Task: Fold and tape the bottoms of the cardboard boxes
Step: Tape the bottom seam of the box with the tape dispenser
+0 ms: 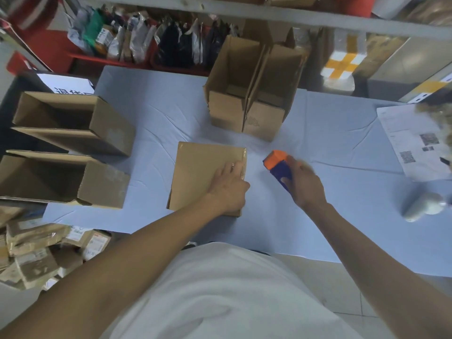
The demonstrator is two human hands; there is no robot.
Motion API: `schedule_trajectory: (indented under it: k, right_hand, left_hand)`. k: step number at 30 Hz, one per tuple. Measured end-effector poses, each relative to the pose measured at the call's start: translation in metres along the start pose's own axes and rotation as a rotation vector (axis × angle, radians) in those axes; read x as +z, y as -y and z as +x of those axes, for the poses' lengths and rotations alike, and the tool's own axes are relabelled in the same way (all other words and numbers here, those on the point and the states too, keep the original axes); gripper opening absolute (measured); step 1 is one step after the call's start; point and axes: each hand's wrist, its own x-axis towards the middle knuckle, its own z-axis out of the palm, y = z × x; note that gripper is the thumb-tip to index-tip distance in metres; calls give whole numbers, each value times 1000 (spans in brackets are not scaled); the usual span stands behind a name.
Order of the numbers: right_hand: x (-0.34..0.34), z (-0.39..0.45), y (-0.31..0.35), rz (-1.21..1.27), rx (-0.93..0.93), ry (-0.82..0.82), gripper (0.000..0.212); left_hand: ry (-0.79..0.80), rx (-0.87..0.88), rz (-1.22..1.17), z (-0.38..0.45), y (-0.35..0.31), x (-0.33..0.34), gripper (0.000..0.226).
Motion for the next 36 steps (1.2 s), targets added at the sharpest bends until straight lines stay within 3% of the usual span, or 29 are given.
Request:
schedule_trajectory:
  k: [2,4,6,8,11,14,16,22,26,31,34,36]
  right_hand:
    - [15,-4,1,74,-90,-48,65]
    - [29,-9,1,106,-86,31,70]
    - [38,-12,7,13,10,40,49]
    - [33,-7,21,-155,-30,-77,31]
    - [20,15,55,-79,-278,-93,46]
    - [28,43,95,-101,-666,7,72]
    - [39,51,117,-113,-761,95,74]
    - [39,39,145,10,-687,65,46]
    - [-3,41,161,33,-667,133,42]
    - [-39,3,167,217,-597,175,28]
    - [-20,-30,165,282,-495,298,27]
    - [-15,-41,160,328,-425,396,24]
  left_hand:
    - [-71,-17,-44,-5,3,5,24]
    - [-138,-19,-33,-10,9,10,25]
    - [-197,-8,-6,-16,16,15,19]
    - [-230,1,-48,-22,26,20,35]
    - [-306,36,-132,-29,45,21,62]
    - [-335,40,-234,-42,67,21,52]
    - [-373,17,-294,-53,78,22,44]
    - [-539,-262,-355,-69,88,21,16]
    - [-628,-361,-500,-87,87,-18,31]
    - [-457,-307,-792,-115,97,-47,4]
    - [-258,-289,-836,-122,94,-23,8]
    - [-214,-291,-826,-126,87,-10,17]
